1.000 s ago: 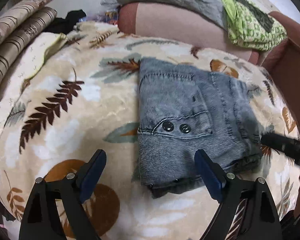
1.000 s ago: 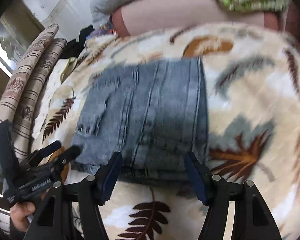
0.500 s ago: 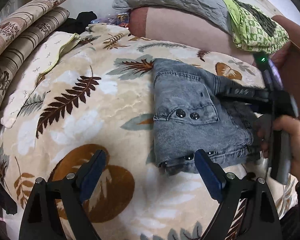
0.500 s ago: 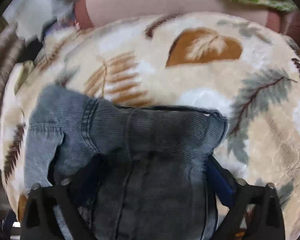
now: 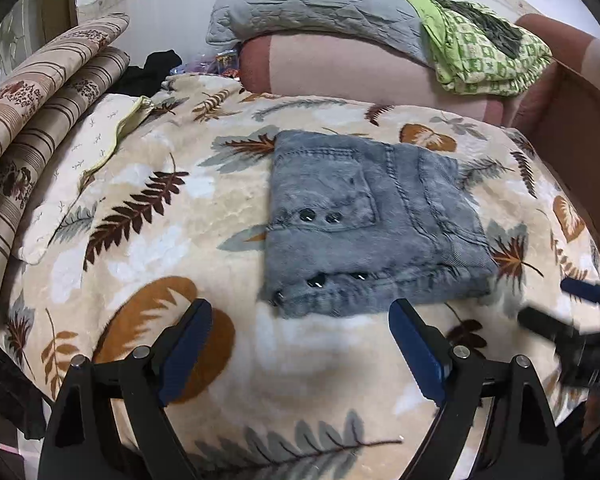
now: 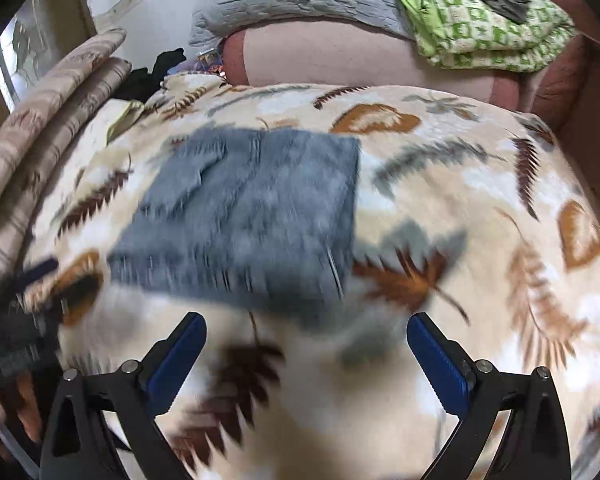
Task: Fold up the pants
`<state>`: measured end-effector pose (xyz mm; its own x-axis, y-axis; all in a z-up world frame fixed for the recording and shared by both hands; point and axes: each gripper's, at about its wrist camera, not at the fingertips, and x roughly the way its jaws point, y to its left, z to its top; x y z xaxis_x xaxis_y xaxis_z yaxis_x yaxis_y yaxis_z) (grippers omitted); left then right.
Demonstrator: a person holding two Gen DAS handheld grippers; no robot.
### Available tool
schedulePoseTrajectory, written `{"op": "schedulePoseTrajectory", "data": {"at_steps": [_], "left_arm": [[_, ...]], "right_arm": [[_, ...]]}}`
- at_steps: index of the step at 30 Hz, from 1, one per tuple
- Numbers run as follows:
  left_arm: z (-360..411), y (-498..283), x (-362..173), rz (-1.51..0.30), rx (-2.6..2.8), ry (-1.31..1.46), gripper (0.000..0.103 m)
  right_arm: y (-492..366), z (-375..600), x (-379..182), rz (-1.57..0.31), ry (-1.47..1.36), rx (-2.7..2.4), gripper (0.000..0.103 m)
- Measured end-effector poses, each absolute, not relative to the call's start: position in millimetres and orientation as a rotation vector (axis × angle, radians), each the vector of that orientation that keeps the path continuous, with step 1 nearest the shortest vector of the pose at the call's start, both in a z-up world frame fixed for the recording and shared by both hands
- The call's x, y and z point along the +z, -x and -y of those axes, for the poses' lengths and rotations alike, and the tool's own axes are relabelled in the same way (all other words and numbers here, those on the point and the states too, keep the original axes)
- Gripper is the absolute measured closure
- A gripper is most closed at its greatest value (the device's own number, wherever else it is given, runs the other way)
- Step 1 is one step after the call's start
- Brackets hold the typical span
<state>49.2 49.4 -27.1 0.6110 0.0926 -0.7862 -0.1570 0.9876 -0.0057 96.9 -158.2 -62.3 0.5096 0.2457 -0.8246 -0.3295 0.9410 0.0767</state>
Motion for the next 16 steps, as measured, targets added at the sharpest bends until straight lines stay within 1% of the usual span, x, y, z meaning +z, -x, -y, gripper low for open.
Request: {"op": "schedulePoseTrajectory", "data": {"at_steps": [5,9,13,16], "left_arm": [[-31,-43,-19,-0.888,0.118,0.070,0.013],[-14,-48,-7,-0.875,0.085,0.049,0.003],[-3,-52,7,-0.834,0.081,0.006,0.003],[-4,-60,11,-0.833,0.062,0.031,0.003]], "right_arm": [[-72,174,-57,-0.952,0.169,0.317,0.001],[-69,184,-44,-0.924,0.185,0.304,0.001],[-72,188,-32,-0.903,0.173,0.298,0.001],[-78,186,-28,-0.901,0.146,0.301,0.001]]}}
